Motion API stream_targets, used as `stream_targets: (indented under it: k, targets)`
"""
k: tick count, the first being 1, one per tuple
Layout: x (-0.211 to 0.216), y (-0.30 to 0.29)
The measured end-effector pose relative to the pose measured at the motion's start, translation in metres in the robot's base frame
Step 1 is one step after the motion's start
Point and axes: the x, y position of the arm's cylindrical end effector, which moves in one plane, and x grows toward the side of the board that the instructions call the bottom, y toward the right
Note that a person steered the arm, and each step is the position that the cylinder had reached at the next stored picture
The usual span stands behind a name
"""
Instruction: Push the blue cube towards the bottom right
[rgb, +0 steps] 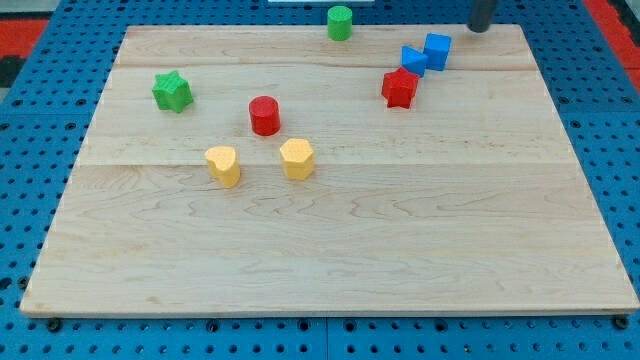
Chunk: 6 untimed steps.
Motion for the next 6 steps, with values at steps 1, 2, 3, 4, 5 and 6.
stream_targets:
  k: [1,2,3,4,5,6]
  targets:
    - [0.023,-0.045]
    - [0.063,-0.048]
    - [0.097,-0.048]
    - [0.140,-0.043]
    - [0.204,-0.025]
    - [0.275,-0.025]
